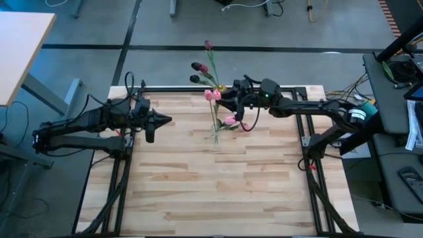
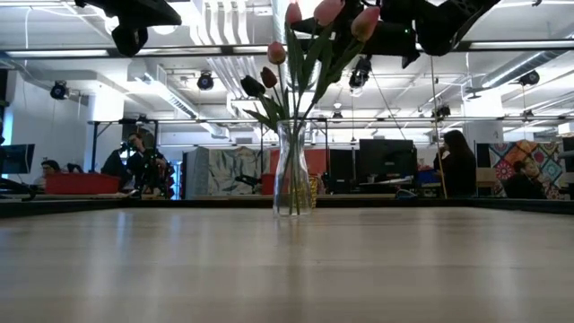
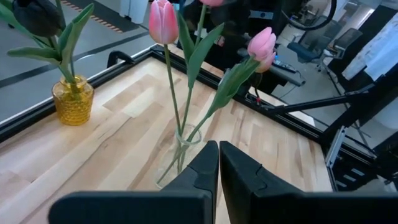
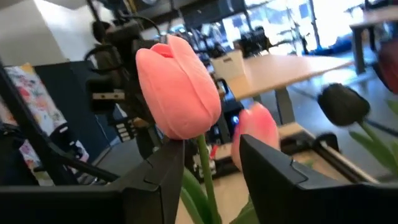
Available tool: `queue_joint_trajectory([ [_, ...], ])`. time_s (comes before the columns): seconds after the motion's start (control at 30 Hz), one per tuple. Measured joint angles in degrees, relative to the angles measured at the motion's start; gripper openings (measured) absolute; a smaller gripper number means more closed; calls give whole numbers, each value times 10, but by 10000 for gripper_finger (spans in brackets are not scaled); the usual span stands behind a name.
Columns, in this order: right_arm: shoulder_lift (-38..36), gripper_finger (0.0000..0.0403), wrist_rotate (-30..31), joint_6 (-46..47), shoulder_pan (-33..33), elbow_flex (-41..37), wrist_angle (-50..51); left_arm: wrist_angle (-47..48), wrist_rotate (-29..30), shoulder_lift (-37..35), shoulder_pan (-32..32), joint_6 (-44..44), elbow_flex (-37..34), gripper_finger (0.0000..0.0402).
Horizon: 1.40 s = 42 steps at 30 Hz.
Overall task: Sort flowers into vase by color
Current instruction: Put the pink flower into the transparent vase, then return To Home Position
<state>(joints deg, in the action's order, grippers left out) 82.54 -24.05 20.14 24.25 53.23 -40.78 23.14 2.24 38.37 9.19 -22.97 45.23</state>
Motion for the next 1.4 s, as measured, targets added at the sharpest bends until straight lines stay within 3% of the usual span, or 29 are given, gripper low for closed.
queue_joint_trajectory([
  [0.17, -18, 168, 8, 9, 0, 12, 79, 0, 0, 0, 0, 0, 0, 0],
  [0.5, -19, 235, 12, -51, -2, 132, 324, 0, 0, 0, 0, 0, 0, 0],
  [0.77, -18, 248, 12, -96, -2, 221, 462, 0, 0, 0, 0, 0, 0, 0],
  [1.13, -23, 207, 18, -200, -2, 328, 607, -46, -14, 13, 0, 36, 0, 0],
  [1.4, -74, 101, 46, -263, -1, 321, 646, -108, -18, 45, 0, 50, 0, 0],
])
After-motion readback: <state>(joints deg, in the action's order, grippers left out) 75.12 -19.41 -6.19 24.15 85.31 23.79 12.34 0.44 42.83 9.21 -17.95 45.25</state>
